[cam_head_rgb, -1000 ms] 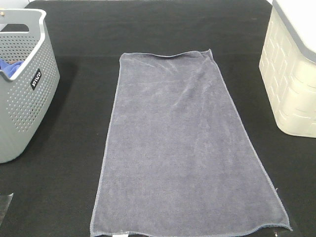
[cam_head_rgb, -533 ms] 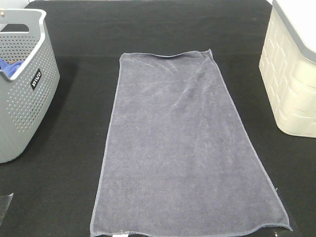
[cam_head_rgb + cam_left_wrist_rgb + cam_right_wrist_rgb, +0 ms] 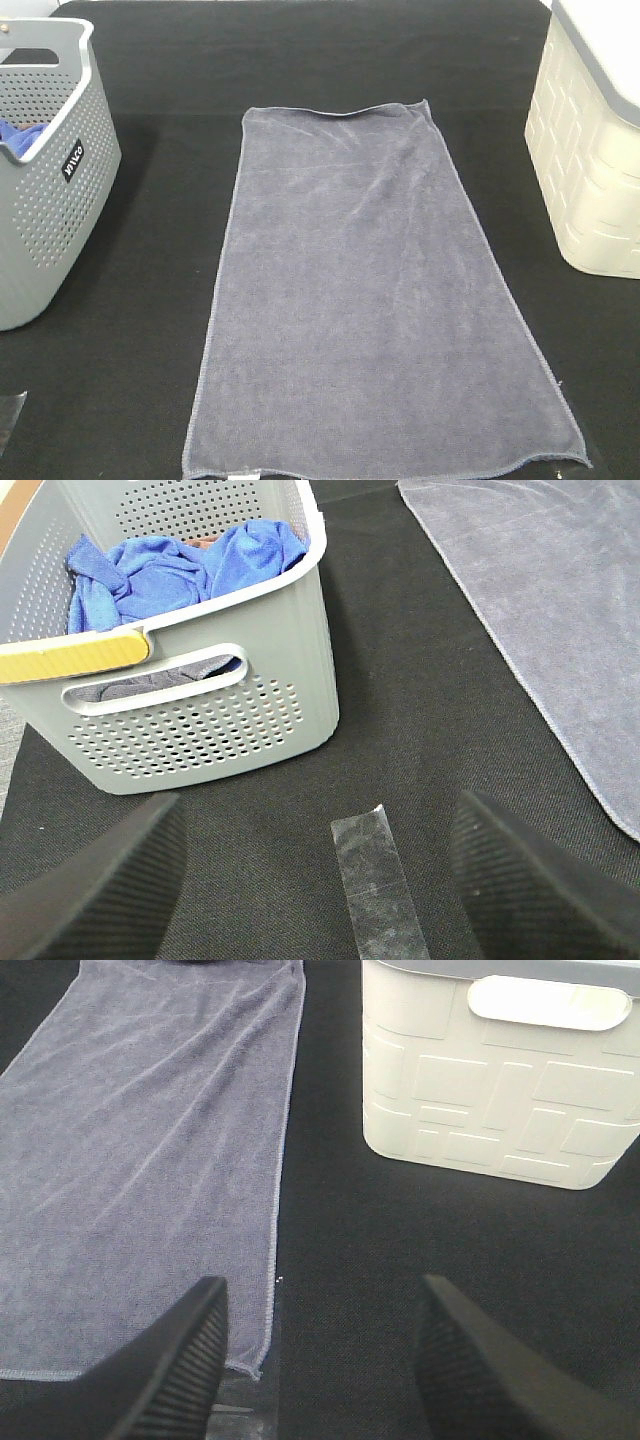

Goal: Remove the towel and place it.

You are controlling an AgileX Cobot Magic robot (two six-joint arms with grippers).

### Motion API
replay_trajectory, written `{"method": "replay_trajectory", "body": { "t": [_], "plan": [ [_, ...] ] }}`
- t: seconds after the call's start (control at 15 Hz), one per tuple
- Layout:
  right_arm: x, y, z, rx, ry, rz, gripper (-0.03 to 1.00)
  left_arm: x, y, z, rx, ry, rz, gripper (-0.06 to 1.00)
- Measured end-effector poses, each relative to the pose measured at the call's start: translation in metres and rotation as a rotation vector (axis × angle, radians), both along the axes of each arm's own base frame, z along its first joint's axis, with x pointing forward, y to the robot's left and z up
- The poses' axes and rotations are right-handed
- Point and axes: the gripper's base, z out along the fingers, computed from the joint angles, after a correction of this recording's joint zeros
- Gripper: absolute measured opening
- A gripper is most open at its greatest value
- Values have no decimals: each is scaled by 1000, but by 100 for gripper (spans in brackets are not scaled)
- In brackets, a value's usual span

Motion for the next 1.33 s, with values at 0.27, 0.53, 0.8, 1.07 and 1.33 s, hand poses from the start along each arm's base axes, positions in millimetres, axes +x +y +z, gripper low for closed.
{"method": "replay_trajectory", "body": {
  "t": [0.27,0.53,0.8,1.07,1.33],
  "plan": [
    [0,0,0,0,0,0,53,0,0,0,0,0,0,71],
    [0,0,0,0,0,0,53,0,0,0,1,0,1,71],
    [0,0,0,0,0,0,53,0,0,0,1,0,1,71],
    [0,0,0,0,0,0,53,0,0,0,1,0,1,71],
    [0,0,0,0,0,0,53,0,0,0,1,0,1,71]
  ]
}}
